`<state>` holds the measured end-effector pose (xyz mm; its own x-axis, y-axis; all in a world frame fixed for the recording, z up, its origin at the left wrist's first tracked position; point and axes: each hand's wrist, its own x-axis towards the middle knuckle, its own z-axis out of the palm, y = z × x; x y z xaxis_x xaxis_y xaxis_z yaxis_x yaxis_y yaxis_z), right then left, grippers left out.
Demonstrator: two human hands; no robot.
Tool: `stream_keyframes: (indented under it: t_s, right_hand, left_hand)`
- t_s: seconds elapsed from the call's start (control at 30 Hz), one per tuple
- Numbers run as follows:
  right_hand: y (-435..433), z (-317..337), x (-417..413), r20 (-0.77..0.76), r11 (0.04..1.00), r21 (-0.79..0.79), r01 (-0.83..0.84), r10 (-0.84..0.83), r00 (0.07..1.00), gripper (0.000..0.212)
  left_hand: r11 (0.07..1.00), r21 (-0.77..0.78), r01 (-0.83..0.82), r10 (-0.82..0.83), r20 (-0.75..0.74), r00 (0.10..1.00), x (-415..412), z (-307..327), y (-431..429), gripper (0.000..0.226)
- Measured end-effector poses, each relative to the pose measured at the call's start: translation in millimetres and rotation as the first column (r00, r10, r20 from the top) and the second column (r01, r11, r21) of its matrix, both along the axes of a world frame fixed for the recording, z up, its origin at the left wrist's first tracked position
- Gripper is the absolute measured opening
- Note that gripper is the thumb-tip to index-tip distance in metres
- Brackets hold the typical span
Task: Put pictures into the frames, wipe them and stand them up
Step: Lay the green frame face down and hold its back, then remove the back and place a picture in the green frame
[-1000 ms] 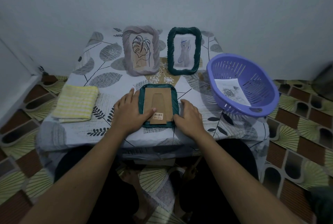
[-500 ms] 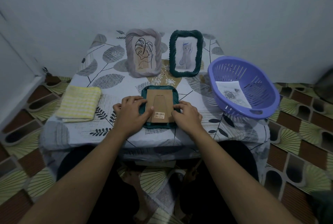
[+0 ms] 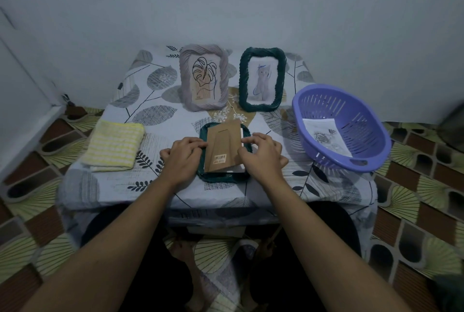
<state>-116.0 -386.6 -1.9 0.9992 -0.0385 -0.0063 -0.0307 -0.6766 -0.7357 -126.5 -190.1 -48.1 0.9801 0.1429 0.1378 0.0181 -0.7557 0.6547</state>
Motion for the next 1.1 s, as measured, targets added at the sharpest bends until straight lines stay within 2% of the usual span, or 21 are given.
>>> stream_keyframes:
  t_s: [0.1, 0.13, 0.23, 0.3, 0.4, 0.47, 0.57, 0.7, 0.8, 0.9, 1.03, 1.1]
  right_hand:
    - [7, 6, 5, 0.026, 1.000, -0.013, -0.011, 0.011, 1.000, 0.020]
    - [9, 7, 7, 0.018, 0.999, 0.043, -0.020, 0.020, 1.000, 0.017]
    - [13, 12, 8, -0.052, 0.938, 0.347, -0.008, 0.028, 0.998, 0.014]
    - [15, 17, 7, -0.065, 0.913, 0.409, 0.004, 0.025, 0.998, 0.015]
    - [21, 20, 4, -0.023, 0.892, 0.452, -0.027, 0.042, 0.999, 0.014]
    - [29, 21, 3, -0.003, 0.863, 0.502, -0.057, 0.068, 0.998, 0.013]
    - [45, 19, 3, 0.003, 0.843, 0.531, -0.089, 0.104, 0.995, 0.014]
    - [70, 8, 4, -0.012, 0.902, 0.417, -0.114, 0.131, 0.991, 0.012]
    - [83, 6, -1, -0.090, 0.948, 0.241, -0.206, 0.233, 0.968, 0.029]
    - [97, 7, -4, -0.195, 0.933, 0.094, -0.347, 0.359, 0.913, 0.039]
    - [109, 10, -3, -0.252, 0.875, -0.108, -0.473, 0.436, 0.864, 0.042]
    - [112, 11, -2, -0.235, 0.834, -0.207, -0.512, 0.465, 0.853, 0.030]
  left_hand:
    - [1.000, -0.028, -0.005, 0.005, -0.016, 1.000, 0, 2, 0, 0.056]
    - [0.999, -0.041, -0.007, 0.006, -0.020, 1.000, 0, 3, 1, 0.055]
    - [0.997, -0.076, 0.003, -0.006, -0.039, 0.999, -2, 6, 1, 0.048]
    - [0.995, -0.099, -0.008, 0.002, -0.061, 0.998, -3, 9, 2, 0.045]
    - [0.990, -0.133, -0.044, 0.038, -0.047, 0.998, -5, 12, 4, 0.060]
    - [0.954, -0.286, -0.086, 0.082, -0.024, 0.996, -6, 16, 9, 0.057]
    - [0.829, -0.528, -0.182, 0.178, -0.058, 0.982, -11, 26, 17, 0.040]
    - [0.781, -0.522, -0.343, 0.322, -0.134, 0.937, -19, 30, 37, 0.043]
    - [0.805, -0.406, -0.432, 0.395, -0.174, 0.902, -25, 26, 53, 0.052]
    - [0.861, -0.226, -0.455, 0.430, -0.150, 0.890, -31, 26, 57, 0.056]
    - [0.910, -0.016, -0.414, 0.410, -0.115, 0.905, -30, 27, 55, 0.042]
    - [0.926, 0.048, -0.374, 0.377, -0.090, 0.922, -29, 23, 56, 0.022]
